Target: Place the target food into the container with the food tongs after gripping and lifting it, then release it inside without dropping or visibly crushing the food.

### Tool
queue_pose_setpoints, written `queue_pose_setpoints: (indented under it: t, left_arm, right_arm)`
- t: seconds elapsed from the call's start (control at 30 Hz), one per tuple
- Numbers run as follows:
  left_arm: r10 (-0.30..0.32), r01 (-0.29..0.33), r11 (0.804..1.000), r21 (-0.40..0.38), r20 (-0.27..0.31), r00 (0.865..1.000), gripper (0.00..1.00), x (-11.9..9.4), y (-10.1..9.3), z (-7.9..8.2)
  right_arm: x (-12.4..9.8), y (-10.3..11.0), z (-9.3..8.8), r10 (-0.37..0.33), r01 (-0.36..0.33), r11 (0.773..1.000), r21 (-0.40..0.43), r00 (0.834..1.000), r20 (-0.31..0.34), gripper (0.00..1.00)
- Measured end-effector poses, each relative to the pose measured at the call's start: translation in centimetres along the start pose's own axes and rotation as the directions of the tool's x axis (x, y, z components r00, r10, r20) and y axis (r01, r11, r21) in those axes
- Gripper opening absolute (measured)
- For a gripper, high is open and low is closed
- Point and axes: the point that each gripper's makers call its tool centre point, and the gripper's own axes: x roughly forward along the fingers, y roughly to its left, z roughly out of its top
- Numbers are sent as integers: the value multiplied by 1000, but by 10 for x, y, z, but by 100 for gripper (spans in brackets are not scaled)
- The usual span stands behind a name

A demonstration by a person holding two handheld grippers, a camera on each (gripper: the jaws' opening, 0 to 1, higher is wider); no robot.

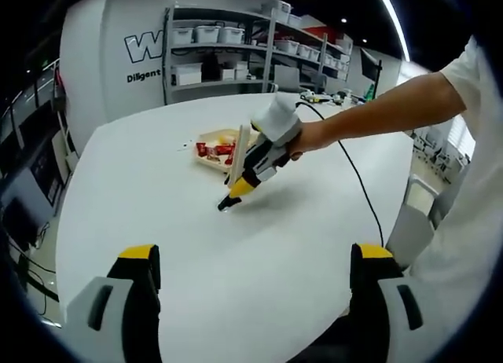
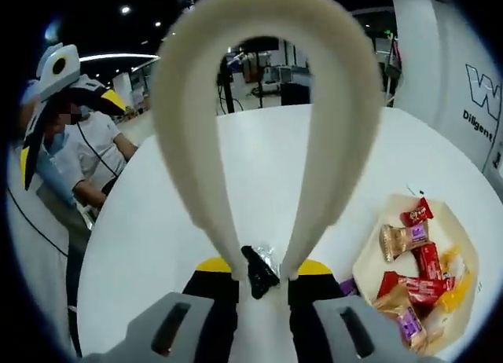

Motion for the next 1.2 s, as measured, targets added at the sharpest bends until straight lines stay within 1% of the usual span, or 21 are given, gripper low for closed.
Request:
queue_pose_setpoints:
  t: [0.07, 0.17, 0.2, 0.27, 0.33, 0.37, 0.43, 0.5, 0.53, 0.67, 0.7, 0.73, 0.77, 0.83, 0.9, 0.97, 1.03, 1.1, 1.13, 1.2]
  left_arm:
    - [-7, 8, 1000, 11, -18, 1000, 99, 1, -3, -3]
    - [-12, 14, 999, 45, -34, 999, 99, 4, -7, -6]
    - [-15, 18, 998, 61, -47, 999, 99, 5, -8, -8]
    - [-20, 22, 998, 58, -44, 999, 99, 6, -8, -8]
    - [-19, 22, 998, 52, -41, 999, 99, 6, -8, -8]
    - [-17, 19, 999, 49, -39, 999, 99, 6, -7, -8]
    - [-13, 15, 999, 48, -41, 999, 99, 7, -6, -9]
    - [-12, 14, 999, 49, -44, 999, 99, 7, -6, -10]
    - [-12, 14, 999, 51, -45, 999, 99, 7, -6, -11]
    - [-10, 13, 999, 52, -46, 999, 99, 7, -6, -13]
    - [-11, 13, 999, 53, -46, 999, 99, 7, -6, -14]
    - [-10, 12, 999, 53, -44, 999, 99, 7, -5, -14]
    - [-10, 12, 999, 53, -43, 999, 99, 8, -5, -13]
    - [-9, 12, 998, 54, -41, 999, 99, 8, -5, -13]
    - [-7, 9, 998, 56, -36, 999, 99, 8, -4, -11]
    - [-5, 7, 998, 55, -34, 999, 99, 8, -3, -9]
    - [-1, 3, 998, 58, -34, 999, 99, 7, -2, -9]
    - [-1, 2, 998, 55, -30, 1000, 99, 7, -2, -9]
    - [-1, 3, 998, 55, -29, 1000, 99, 6, -2, -9]
    - [-2, 3, 998, 56, -30, 1000, 99, 6, -2, -9]
  right_arm:
    - [0, -1, 1, 1, -1, 1000, -24, 1000, 0, 19]
    - [5, 4, 0, 32, -32, 998, -51, 999, -13, 20]
    - [8, 4, -2, 44, -46, 996, -83, 999, -25, 20]
    - [10, 5, -2, 41, -45, 991, -129, 999, -29, 20]
    - [12, 9, -4, 57, -61, 991, -122, 998, -36, 20]
    - [14, 9, -6, 53, -58, 990, -126, 998, -45, 21]
    - [16, 8, -11, 46, -56, 984, -167, 997, -65, 21]
    - [19, 10, -15, 52, -64, 984, -167, 996, -76, 21]
    - [20, 10, -12, 58, -67, 985, -156, 996, -62, 21]
    - [20, 10, -12, 50, -62, 984, -169, 996, -73, 17]
    - [19, 9, -12, 44, -56, 986, -156, 996, -79, 16]
    - [19, 11, -13, 48, -58, 991, -122, 995, -83, 15]
    - [20, 11, -14, 52, -60, 993, -104, 995, -83, 15]
    - [20, 9, -12, 44, -53, 991, -119, 996, -81, 14]
    - [20, 6, -12, 31, -39, 994, -98, 996, -86, 13]
    - [18, 8, -12, 32, -40, 995, -87, 996, -84, 13]
    - [15, 8, -9, 27, -32, 997, -70, 997, -72, 14]
    - [11, 6, -5, 14, -17, 998, -64, 999, -46, 14]
    - [9, 6, -4, 15, -16, 999, -43, 999, -36, 14]
    - [2, 2, 1, 2, -2, 999, -43, 1000, -10, 14]
